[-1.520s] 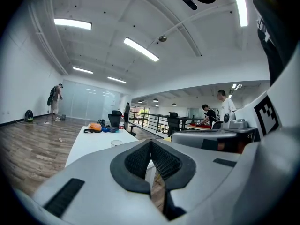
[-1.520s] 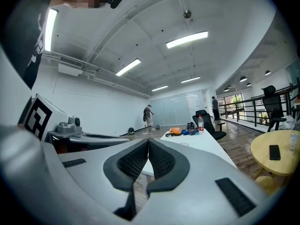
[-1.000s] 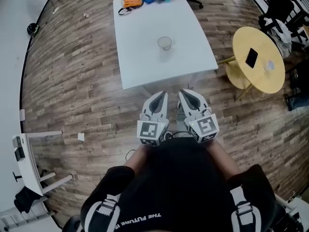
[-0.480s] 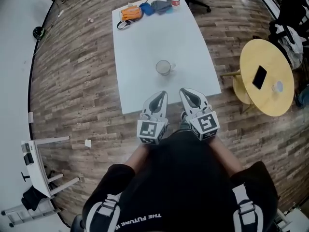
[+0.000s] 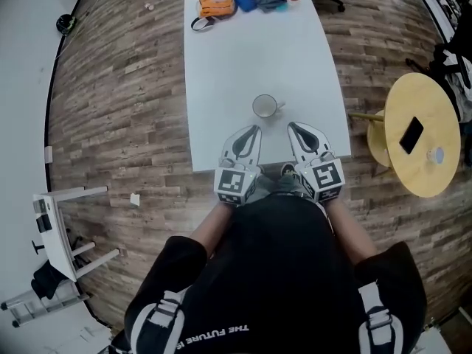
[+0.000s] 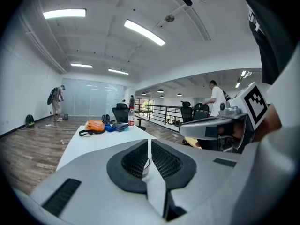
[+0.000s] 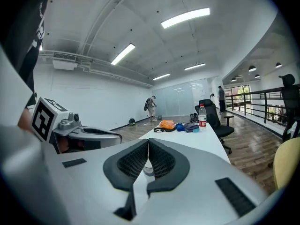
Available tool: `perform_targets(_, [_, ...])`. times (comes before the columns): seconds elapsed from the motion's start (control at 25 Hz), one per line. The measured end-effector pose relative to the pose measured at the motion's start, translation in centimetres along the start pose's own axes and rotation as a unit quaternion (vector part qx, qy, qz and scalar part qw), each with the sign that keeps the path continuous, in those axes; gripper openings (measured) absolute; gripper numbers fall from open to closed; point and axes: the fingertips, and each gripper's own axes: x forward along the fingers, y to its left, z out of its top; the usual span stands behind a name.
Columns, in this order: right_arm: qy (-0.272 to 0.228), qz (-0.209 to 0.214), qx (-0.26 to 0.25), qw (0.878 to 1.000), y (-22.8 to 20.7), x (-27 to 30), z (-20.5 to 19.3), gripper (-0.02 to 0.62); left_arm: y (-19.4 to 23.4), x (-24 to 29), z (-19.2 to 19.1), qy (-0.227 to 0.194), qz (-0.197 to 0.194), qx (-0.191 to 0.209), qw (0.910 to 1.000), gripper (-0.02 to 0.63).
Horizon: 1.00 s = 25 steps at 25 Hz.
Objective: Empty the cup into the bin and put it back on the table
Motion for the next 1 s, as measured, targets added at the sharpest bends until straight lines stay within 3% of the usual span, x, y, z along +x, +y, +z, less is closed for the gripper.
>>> perform_targets(0.16, [0.018,-0.013,0.002,1.0,-0.1,1.8,-1.0,0.015,1.2,1.5,-1.7,0.004,-0.038,-0.001,0.9993,0.041])
perform_targets(0.24, [0.035,-0.021,-0.002,0.999,-0.3,2.4,-1.4,0.015,1.6,2.6,-2.8,0.011,-0.055,0.001,0.9984,0.274])
perform_targets(0.32, [0.044,-0.028,-0.004,0.999,-0.8,3.1,-1.9,0.015,2.1,3.9,-4.1,0.026,-0.064,0.011,0.9976,0.347])
perform_targets(0.48, [0.063,-0.041,-0.008,0.997,-1.8,4.2,-2.6,0.015,3.2,6.9,-7.8,0.061,-0.086,0.051,0.9931,0.393])
perform_targets(0.6, [0.081,-0.044,-0.011,0.996,-2.3,4.8,-3.7,0.015,4.2,9.0,-10.4,0.083,-0.1,0.055,0.99,0.403])
perform_targets(1.0, [0.157,-0.05,-0.038,0.986,-6.1,8.6,-9.5,0.017,3.4,12.9,-12.4,0.079,-0.182,0.072,0.9774,0.404])
